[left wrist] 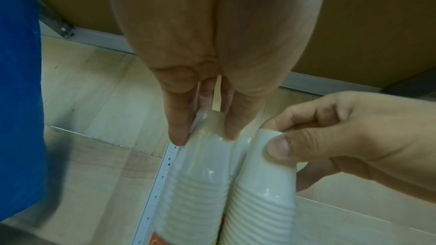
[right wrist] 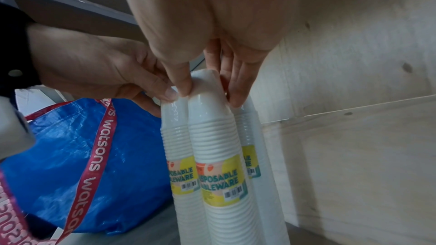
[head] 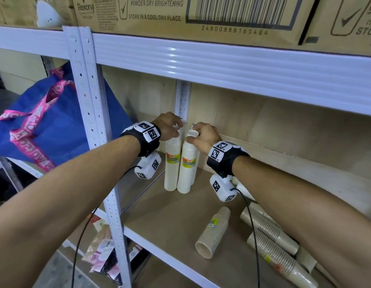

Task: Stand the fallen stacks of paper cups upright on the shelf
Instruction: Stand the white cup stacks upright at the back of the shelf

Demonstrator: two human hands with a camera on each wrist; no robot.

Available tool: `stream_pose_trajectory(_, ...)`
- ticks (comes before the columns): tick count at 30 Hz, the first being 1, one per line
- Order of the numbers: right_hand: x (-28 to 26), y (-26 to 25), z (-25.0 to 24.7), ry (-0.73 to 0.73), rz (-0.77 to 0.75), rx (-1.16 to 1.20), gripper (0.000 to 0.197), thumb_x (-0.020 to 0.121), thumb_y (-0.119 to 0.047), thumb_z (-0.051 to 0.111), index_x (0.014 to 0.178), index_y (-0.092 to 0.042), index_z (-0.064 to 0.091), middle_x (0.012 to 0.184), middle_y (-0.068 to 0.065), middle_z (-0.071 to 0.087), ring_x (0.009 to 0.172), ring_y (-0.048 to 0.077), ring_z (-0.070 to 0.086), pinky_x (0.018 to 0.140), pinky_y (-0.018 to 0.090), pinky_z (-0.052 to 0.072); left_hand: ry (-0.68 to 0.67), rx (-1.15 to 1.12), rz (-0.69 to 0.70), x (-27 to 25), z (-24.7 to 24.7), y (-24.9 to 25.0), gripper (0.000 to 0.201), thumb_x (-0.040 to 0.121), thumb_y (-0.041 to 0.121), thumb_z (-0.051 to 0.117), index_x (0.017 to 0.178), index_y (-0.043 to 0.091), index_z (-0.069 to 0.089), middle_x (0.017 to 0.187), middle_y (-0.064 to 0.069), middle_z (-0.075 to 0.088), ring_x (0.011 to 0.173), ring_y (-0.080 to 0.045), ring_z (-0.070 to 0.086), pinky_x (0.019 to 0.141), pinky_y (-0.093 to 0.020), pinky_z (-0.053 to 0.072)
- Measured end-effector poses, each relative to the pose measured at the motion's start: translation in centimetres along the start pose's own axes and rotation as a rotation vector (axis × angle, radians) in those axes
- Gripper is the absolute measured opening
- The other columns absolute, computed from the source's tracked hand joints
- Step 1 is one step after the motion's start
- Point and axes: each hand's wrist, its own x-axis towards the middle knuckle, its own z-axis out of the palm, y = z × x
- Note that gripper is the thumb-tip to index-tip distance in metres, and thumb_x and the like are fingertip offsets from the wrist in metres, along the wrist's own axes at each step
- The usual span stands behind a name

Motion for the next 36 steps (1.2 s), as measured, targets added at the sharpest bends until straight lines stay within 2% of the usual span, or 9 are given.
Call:
stream_pose_trajectory(5,-0.4,-0.1,-1.1,-0.016,0.009,0.023,0.045,0.078,-0.031,0.077,0.116,-0.013,0.063,0.113,0.006,0.068,0.100,0.024,0.063,0.089,0.037,0.053,-0.008,-0.038,0.004,0.4,-0.6,0.7,0.037,0.091,0.017,0.066,0.127,0.019,0.060,0.132,-0.006,0.054,0.114,-0.020,0.054,0.087,-0.026,0.042)
stream_pose_trajectory(9,-0.8,0.8,-3.3,-0.031,0.026,-0.005,0.054,0.079,-0.031,0.077,0.127,-0.014,0.059,0.118,0.006,0.063,0.105,0.022,0.060,0.089,0.031,0.048,0.018,-0.024,0.030,0.9,-1.7,2.4,0.037,0.090,0.018,0.066,0.126,0.020,0.061,0.133,-0.005,0.052,0.118,-0.022,0.054,0.088,-0.025,0.042)
stream_pose_trajectory(12,-1.3,2.5,-5.7,-0.004,0.073,-0.046,0.054,0.080,-0.031,0.076,0.128,-0.015,0.058,0.122,0.006,0.062,0.108,0.021,0.059,0.084,0.024,0.043,0.030,-0.039,0.069,1.4,-2.4,4.1,0.036,0.090,0.021,0.066,0.125,0.021,0.062,0.128,-0.007,0.057,0.115,-0.022,0.055,0.092,-0.028,0.045)
stream_pose_trajectory(14,-1.8,3.9,-7.6,0.018,0.114,-0.078,0.051,0.082,-0.030,0.075,0.128,-0.015,0.059,0.124,0.006,0.061,0.111,0.021,0.059,0.086,0.023,0.042,0.028,-0.063,0.099,1.7,-2.5,5.5,0.036,0.089,0.020,0.066,0.125,0.020,0.062,0.125,-0.009,0.059,0.114,-0.022,0.057,0.095,-0.029,0.047)
stream_pose_trajectory(17,-3.0,6.4,-10.8,0.045,0.179,-0.132,0.051,0.082,-0.031,0.075,0.128,-0.016,0.058,0.125,0.005,0.060,0.113,0.021,0.058,0.088,0.023,0.042,0.017,-0.103,0.143,2.1,-1.8,8.0,0.036,0.088,0.021,0.068,0.124,0.019,0.064,0.120,-0.009,0.062,0.110,-0.022,0.059,0.092,-0.029,0.049)
stream_pose_trajectory(26,-9.1,15.2,-18.0,0.069,0.421,-0.225,0.061,0.081,-0.034,0.077,0.134,-0.017,0.051,0.131,0.007,0.056,0.119,0.023,0.055,0.087,0.023,0.039,-0.121,-0.124,0.273,2.9,3.9,16.1,0.038,0.087,0.023,0.069,0.124,0.023,0.063,0.118,-0.002,0.059,0.107,-0.018,0.058,0.085,-0.022,0.045)
stream_pose_trajectory(30,-12.5,18.7,-19.1,-0.005,0.533,-0.223,0.069,0.077,-0.037,0.079,0.137,-0.019,0.048,0.140,0.006,0.050,0.125,0.023,0.051,0.096,0.028,0.042,-0.230,-0.142,0.317,2.6,7.3,19.6,0.039,0.086,0.027,0.073,0.123,0.023,0.063,0.120,-0.001,0.057,0.108,-0.018,0.058,0.090,-0.025,0.046)
stream_pose_trajectory(34,-15.6,21.5,-19.6,-0.100,0.628,-0.209,0.072,0.077,-0.043,0.079,0.138,-0.024,0.046,0.143,0.002,0.046,0.127,0.021,0.049,0.091,0.026,0.040,-0.333,-0.140,0.368,2.0,11.2,21.9,0.043,0.083,0.029,0.076,0.123,0.021,0.063,0.119,-0.005,0.062,0.105,-0.018,0.060,0.090,-0.026,0.047)
stream_pose_trajectory(36,-16.9,22.7,-19.6,-0.143,0.652,-0.222,0.072,0.078,-0.046,0.077,0.140,-0.026,0.044,0.145,0.001,0.045,0.129,0.021,0.047,0.092,0.026,0.038,-0.388,-0.153,0.383,1.6,13.1,22.8,0.046,0.082,0.028,0.077,0.125,0.019,0.062,0.120,-0.007,0.062,0.108,-0.020,0.060,0.095,-0.027,0.046)
